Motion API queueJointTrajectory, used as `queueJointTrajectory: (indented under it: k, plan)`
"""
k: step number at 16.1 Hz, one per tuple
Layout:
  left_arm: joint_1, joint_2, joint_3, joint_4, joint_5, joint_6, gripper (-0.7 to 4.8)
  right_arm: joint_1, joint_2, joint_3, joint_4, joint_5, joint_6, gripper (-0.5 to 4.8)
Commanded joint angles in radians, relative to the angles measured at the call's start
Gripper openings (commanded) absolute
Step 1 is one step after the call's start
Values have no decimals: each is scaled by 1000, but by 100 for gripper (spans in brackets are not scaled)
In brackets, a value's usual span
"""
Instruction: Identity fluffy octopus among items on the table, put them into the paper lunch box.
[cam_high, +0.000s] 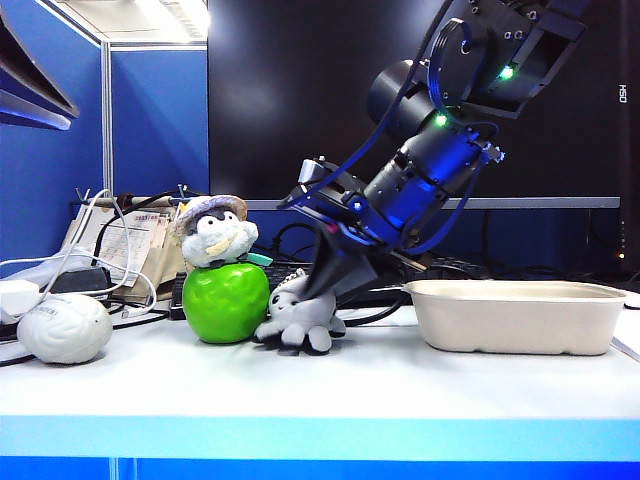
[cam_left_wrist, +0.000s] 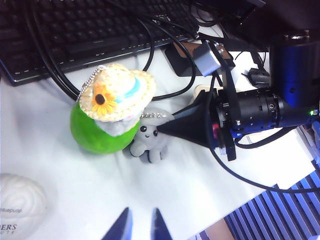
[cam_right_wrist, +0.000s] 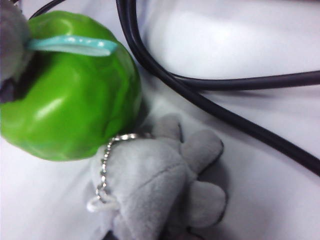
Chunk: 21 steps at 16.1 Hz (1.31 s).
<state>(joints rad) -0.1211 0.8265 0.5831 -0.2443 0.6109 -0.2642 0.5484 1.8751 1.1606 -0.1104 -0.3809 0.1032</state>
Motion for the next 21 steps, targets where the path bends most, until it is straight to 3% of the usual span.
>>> queueJointTrajectory:
  k: [1, 6, 11, 14, 21]
  plan:
    - [1, -2, 6, 14, 7, 2, 62, 1, -4, 3, 15, -2, -2, -7]
    - [1, -2, 6, 14, 7, 2, 62, 0, -5, 12, 8, 25, -2, -6]
    - [1, -2, 6, 14, 7, 2, 62, -2, -6, 127, -118, 63, -3, -6]
    - [1, -2, 6, 14, 23, -1, 62, -5, -6, 169, -208, 191, -9, -6]
    - [1, -2, 6, 13, 22, -1, 62, -39, -7, 178, -233, 200, -33, -5]
